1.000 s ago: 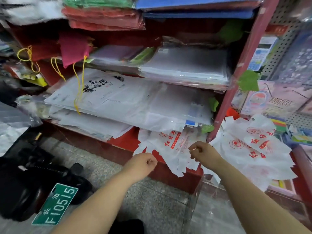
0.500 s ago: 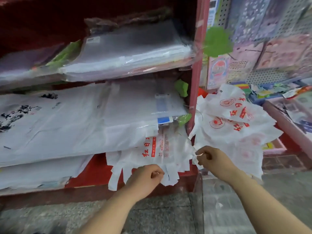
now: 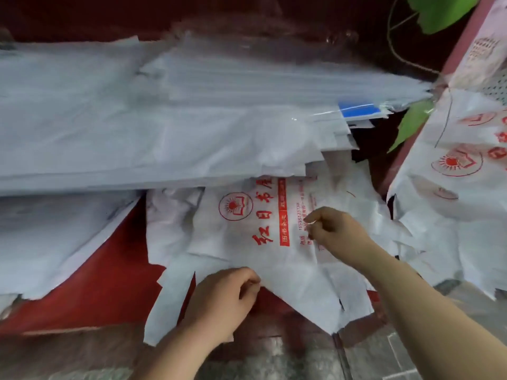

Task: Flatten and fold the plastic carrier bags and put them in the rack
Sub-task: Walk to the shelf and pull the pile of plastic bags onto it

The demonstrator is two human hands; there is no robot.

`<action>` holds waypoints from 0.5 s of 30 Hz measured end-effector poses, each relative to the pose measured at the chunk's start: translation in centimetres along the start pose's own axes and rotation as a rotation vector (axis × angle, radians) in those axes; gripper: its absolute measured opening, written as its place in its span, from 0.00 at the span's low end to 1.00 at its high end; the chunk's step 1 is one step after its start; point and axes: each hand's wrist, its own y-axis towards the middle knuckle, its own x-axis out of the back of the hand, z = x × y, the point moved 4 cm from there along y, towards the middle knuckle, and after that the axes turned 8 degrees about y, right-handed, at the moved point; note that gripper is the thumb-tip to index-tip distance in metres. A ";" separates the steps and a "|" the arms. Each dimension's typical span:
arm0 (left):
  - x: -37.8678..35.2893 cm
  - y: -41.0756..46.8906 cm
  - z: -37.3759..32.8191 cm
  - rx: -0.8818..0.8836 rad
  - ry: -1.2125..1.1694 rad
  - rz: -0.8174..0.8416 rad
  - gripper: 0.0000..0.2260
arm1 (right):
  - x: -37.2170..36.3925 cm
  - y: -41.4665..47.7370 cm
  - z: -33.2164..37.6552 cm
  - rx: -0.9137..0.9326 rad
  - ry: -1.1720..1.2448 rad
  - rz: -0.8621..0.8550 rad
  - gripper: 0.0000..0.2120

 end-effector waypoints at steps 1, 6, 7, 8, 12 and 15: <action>-0.5 0.2 0.7 -0.026 0.013 -0.042 0.10 | -0.9 0.4 -0.3 0.021 -0.016 -0.017 0.05; -1.8 0.2 2.9 -0.114 -0.038 -0.178 0.10 | -3.7 0.1 -1.3 0.146 -0.167 -0.116 0.09; -1.8 -0.1 3.0 -0.122 -0.065 -0.182 0.10 | -4.1 -0.4 -1.5 0.148 -0.200 -0.126 0.09; -1.6 -0.4 3.2 -0.128 -0.097 -0.184 0.10 | -4.4 -0.8 -1.7 0.137 -0.220 -0.131 0.10; -0.3 -2.1 4.6 -0.160 -0.141 -0.270 0.10 | -5.2 -2.5 -1.5 0.115 -0.390 -0.141 0.13; 0.8 -3.7 6.4 -0.114 -0.098 -0.345 0.08 | -5.1 -4.1 -0.6 0.127 -0.379 -0.233 0.15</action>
